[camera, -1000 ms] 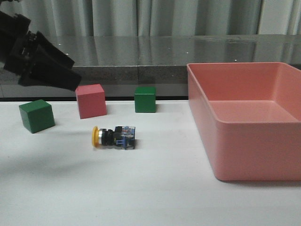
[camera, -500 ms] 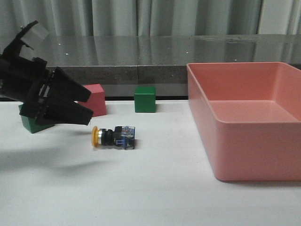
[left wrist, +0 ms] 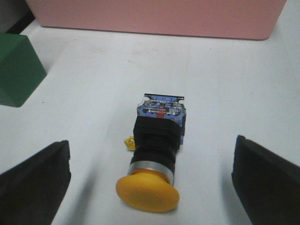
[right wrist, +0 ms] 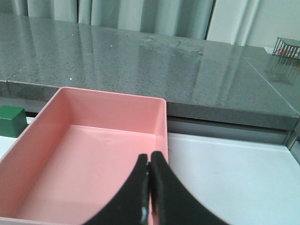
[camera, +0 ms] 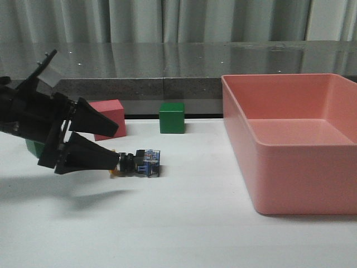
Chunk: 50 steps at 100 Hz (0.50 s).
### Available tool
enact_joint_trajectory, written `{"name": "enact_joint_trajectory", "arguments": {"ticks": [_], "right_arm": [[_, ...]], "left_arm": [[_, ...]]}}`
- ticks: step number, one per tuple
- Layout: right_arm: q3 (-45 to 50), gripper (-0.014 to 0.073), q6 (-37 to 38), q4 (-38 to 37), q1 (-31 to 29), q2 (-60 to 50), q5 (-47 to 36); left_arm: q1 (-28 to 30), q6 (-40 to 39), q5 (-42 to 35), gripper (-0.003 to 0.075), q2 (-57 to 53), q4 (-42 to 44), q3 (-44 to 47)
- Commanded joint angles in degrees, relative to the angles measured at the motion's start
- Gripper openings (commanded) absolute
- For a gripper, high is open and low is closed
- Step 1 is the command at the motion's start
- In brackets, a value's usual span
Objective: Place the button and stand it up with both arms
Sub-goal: 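Lower the left gripper over the lying button and grasp its body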
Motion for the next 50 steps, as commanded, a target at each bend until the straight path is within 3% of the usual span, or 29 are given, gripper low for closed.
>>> {"name": "enact_joint_trajectory", "arguments": {"ticks": [1, 50], "right_arm": [[-1.6, -0.0062, 0.0, -1.3, -0.3, 0.4, -3.7], [-1.6, -0.0062, 0.0, -1.3, -0.3, 0.4, -3.7]], "left_arm": [[-0.9, 2.1, 3.1, 0.0662, -1.3, -4.3, -1.3], [-1.0, 3.5, 3.2, 0.0662, 3.1, -9.1, -1.4]]}}
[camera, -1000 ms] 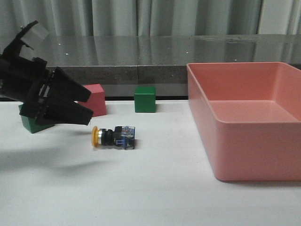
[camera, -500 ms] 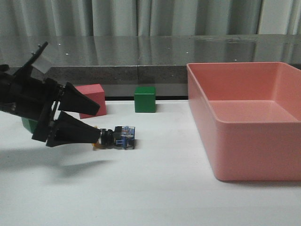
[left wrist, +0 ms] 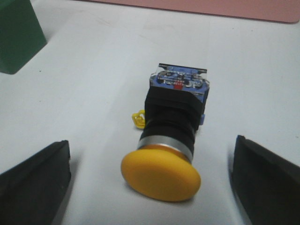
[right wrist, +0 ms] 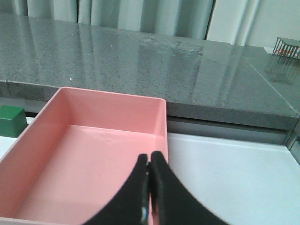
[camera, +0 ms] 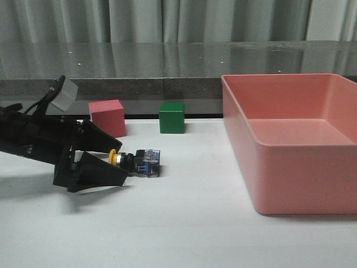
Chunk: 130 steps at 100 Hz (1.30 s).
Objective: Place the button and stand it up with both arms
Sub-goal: 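Lower the left gripper over the lying button and grasp its body, then lift the button with the left gripper and rotate it cap-up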
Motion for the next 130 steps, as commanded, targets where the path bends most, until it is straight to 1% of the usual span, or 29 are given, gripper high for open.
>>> {"name": "enact_joint_trajectory", "arguments": {"ticks": [1, 9, 16, 21, 25, 28, 33, 35, 40, 50, 60, 63, 70, 76, 86, 96, 101, 110, 121, 130], "right_arm": [[-1.6, -0.0062, 0.0, -1.3, -0.3, 0.4, -3.7], [-1.6, -0.0062, 0.0, -1.3, -0.3, 0.4, -3.7], [-1.6, -0.0062, 0.0, -1.3, -0.3, 0.4, -3.7], [-1.6, -0.0062, 0.0, -1.3, -0.3, 0.4, -3.7], [-1.6, -0.0062, 0.0, -1.3, -0.3, 0.4, -3.7], [-1.6, -0.0062, 0.0, -1.3, -0.3, 0.4, -3.7], [-1.6, -0.0062, 0.0, -1.3, -0.3, 0.4, -3.7], [-1.6, -0.0062, 0.0, -1.3, -0.3, 0.4, -3.7], [-1.6, -0.0062, 0.0, -1.3, -0.3, 0.4, -3.7], [-1.6, -0.0062, 0.0, -1.3, -0.3, 0.4, -3.7], [-1.6, -0.0062, 0.0, -1.3, -0.3, 0.4, -3.7], [-1.6, -0.0062, 0.0, -1.3, -0.3, 0.4, -3.7], [-1.6, -0.0062, 0.0, -1.3, -0.3, 0.4, -3.7], [-1.6, -0.0062, 0.0, -1.3, -0.3, 0.4, -3.7], [-1.6, -0.0062, 0.0, -1.3, -0.3, 0.4, -3.7], [-1.6, -0.0062, 0.0, -1.3, -0.3, 0.4, -3.7], [-1.6, -0.0062, 0.0, -1.3, -0.3, 0.4, -3.7], [-1.6, -0.0062, 0.0, -1.3, -0.3, 0.4, -3.7], [-1.6, -0.0062, 0.0, -1.3, -0.3, 0.4, -3.7], [-1.6, -0.0062, 0.0, -1.3, -0.3, 0.4, -3.7]], "left_arm": [[-0.3, 0.0, 4.2, 0.0661, -2.8, -3.0, -1.1], [-0.3, 0.0, 4.2, 0.0635, -2.8, -3.0, -1.1], [-0.3, 0.0, 4.2, 0.0564, -2.8, -3.0, -1.1], [-0.3, 0.0, 4.2, 0.0488, -2.8, -2.9, -1.1], [-0.3, 0.0, 4.2, 0.0397, -2.8, -2.8, -1.1], [-0.3, 0.0, 4.2, 0.0356, -2.8, -2.5, -1.1], [-0.3, 0.0, 4.2, 0.0248, -2.8, -1.8, -1.1], [-0.3, 0.0, 4.2, 0.0222, -2.8, -1.3, -1.1], [-0.3, 0.0, 4.3, 0.0122, -2.8, 0.0, -1.1], [-0.3, -0.1, 5.9, -0.0022, -2.8, 2.1, -1.1], [-0.1, -0.6, 8.9, -0.0019, -3.4, 2.4, -1.1], [0.2, -1.8, 9.5, -0.0019, -3.8, 2.4, -1.1], [0.5, -5.4, 9.1, -0.0019, -5.5, 2.4, -1.1], [0.6, -6.6, 8.6, -0.0019, -7.7, 3.0, -1.1], [0.7, -8.7, 5.2, -0.0019, -12.7, 4.7, -1.1], [0.7, -16.8, -1.2, -0.0019, -19.4, 6.8, -1.2], [0.5, -21.0, -4.7, -0.0019, -22.5, 9.9, -1.9], [0.1, -30.1, -9.0, -0.0019, -27.5, 18.6, -3.7], [-1.0, -43.7, -9.9, -0.0019, -31.4, 32.4, -7.5], [-2.5, -56.9, -9.3, -0.0019, -32.7, 43.9, -11.5]]}}
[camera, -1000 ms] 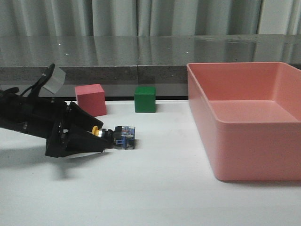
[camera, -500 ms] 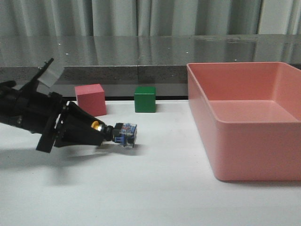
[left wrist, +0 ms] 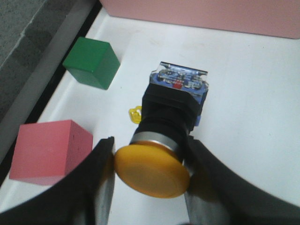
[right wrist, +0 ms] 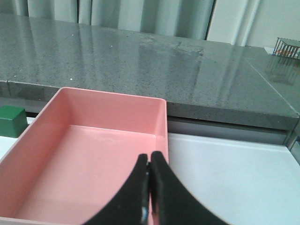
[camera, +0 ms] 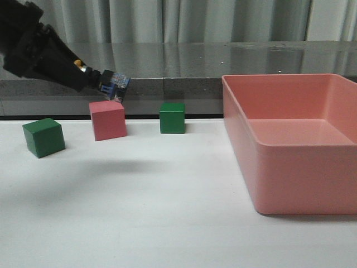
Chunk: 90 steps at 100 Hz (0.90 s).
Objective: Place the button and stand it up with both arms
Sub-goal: 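Lift the button with the left gripper and rotate it cap-up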
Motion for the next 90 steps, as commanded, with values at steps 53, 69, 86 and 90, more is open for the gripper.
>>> {"name": "enact_joint_trajectory", "arguments": {"ticks": [53, 69, 86, 90], "right_arm": [[-1.6, -0.0062, 0.0, -1.3, -0.3, 0.4, -3.7], [-1.6, -0.0062, 0.0, -1.3, -0.3, 0.4, -3.7], [-1.6, -0.0062, 0.0, -1.3, -0.3, 0.4, -3.7], [-1.6, -0.0062, 0.0, -1.3, -0.3, 0.4, -3.7]], "left_arm": [[-23.3, -64.4, 8.5, -0.0019, -1.6, 64.0, -18.9], [-27.7, -68.6, 16.4, -0.0019, 4.4, 76.1, -22.3], [-29.5, -68.7, 19.8, -0.0019, 10.9, 76.5, -26.6], [-29.7, -68.7, 20.0, -0.0019, 12.1, 76.5, -27.3]]}}
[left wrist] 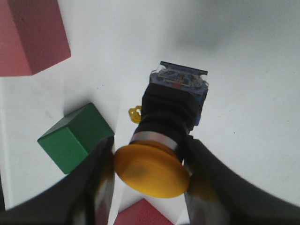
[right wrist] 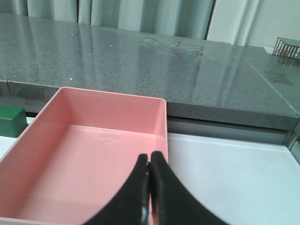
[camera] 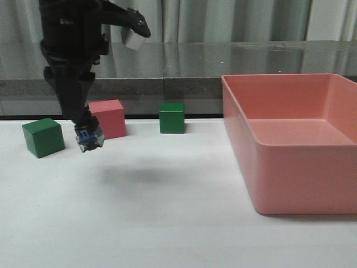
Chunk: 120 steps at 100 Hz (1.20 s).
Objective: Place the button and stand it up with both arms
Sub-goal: 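Lift the button with the left gripper and rotate it cap-up, then lower the button upright onto the table with the left gripper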
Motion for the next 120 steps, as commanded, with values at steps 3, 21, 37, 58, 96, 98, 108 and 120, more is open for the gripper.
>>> {"name": "enact_joint_trajectory", "arguments": {"ticks": [3, 21, 37, 58, 96, 98, 108, 120], "right_arm": [[-1.6, -0.0062, 0.0, -1.3, -0.3, 0.4, -3.7], [-1.6, -0.0062, 0.0, -1.3, -0.3, 0.4, -3.7], [-1.6, -0.0062, 0.0, -1.3, -0.3, 0.4, -3.7], [-1.6, -0.0062, 0.0, -1.3, -0.3, 0.4, -3.7], [-1.6, -0.0062, 0.0, -1.3, -0.3, 0.4, -3.7], [-1.6, -0.0062, 0.0, -1.3, -0.3, 0.4, -3.7], [-1.6, -0.0062, 0.0, -1.3, -0.3, 0.4, -3.7], [-1.6, -0.0062, 0.0, -1.3, -0.3, 0.4, -3.7]], "left_arm": [[-1.2, -0.8, 1.2, -0.0019, 0.3, 1.7, -3.6], [-2.4, -0.8, 1.5, -0.0019, 3.6, 3.0, -5.4], [-4.1, -0.8, 1.6, -0.0019, 4.4, 5.6, -5.5], [-4.9, -0.6, 1.7, -0.0019, 4.5, 6.5, -5.5], [-4.9, -0.3, 1.7, -0.0019, 4.5, 6.5, -5.5], [-4.9, -0.3, 1.7, -0.0019, 4.5, 6.5, -5.5], [-4.9, -0.3, 1.6, -0.0019, 5.3, 6.6, -5.5], [-4.9, -0.3, 2.0, -0.0019, 7.1, 6.6, -5.5]]}}
